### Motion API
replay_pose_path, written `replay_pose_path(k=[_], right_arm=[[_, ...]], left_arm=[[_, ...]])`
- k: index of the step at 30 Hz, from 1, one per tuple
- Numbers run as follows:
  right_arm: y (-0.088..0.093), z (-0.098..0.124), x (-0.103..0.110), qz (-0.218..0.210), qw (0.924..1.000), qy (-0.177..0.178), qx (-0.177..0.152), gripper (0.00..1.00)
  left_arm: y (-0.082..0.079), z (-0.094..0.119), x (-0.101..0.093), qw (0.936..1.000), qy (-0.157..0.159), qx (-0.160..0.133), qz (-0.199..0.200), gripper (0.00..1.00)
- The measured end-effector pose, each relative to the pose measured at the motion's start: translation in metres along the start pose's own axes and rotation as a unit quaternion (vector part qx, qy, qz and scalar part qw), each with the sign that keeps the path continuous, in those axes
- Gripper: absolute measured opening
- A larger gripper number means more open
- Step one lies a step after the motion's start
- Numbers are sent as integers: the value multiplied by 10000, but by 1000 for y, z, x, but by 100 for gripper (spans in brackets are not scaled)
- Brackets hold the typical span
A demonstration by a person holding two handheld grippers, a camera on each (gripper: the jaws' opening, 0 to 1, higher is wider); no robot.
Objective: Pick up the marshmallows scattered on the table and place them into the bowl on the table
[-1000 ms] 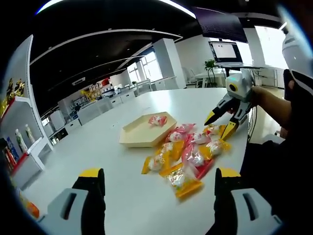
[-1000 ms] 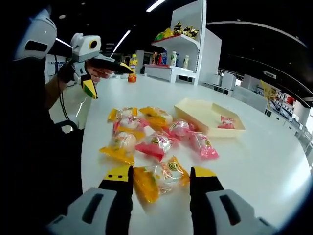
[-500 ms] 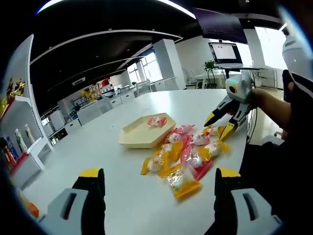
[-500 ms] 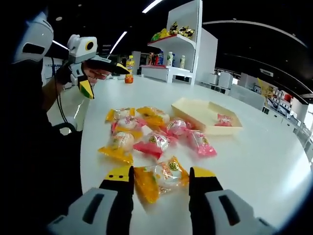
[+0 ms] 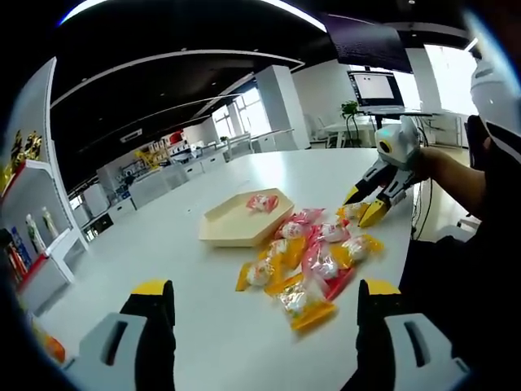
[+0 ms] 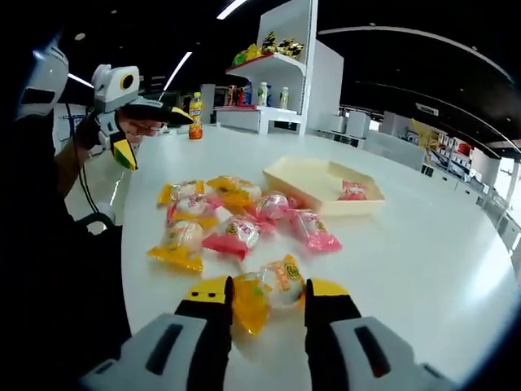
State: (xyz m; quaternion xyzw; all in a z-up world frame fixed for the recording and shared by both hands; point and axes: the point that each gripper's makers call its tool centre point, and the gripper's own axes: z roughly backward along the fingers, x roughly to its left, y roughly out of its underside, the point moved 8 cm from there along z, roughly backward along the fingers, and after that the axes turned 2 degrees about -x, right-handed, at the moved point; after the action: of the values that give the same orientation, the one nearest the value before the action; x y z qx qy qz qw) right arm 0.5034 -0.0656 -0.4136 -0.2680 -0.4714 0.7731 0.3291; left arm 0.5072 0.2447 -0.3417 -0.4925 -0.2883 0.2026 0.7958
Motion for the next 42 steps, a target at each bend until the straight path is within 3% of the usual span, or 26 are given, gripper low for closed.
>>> replay_pose_path(k=[6,15,24,27,31,42], right_arm=[[0,3,-7,-313,9993,177,-81,22],[-1,8,-14,-607,9974,354,-161,20],[-10,17,-14,-577,9970,487,-191,19],[-16,23,-13,-511,9972,511,-210,19],[-24,27,-17,-479,9967,597,-284,19],[-29,33,-19,-633,9938,803,-429,13]], left_arm=[[-1,0,0,10000,-28,-4,-31,92],[-2,0,-1,10000,-29,-8,-58,92],[0,1,1,10000,16,4,12,92],[-11,2,-4,9990,301,-284,182,92],[-16,3,-3,9988,287,-378,102,92],[-2,0,0,9998,149,-104,54,92]])
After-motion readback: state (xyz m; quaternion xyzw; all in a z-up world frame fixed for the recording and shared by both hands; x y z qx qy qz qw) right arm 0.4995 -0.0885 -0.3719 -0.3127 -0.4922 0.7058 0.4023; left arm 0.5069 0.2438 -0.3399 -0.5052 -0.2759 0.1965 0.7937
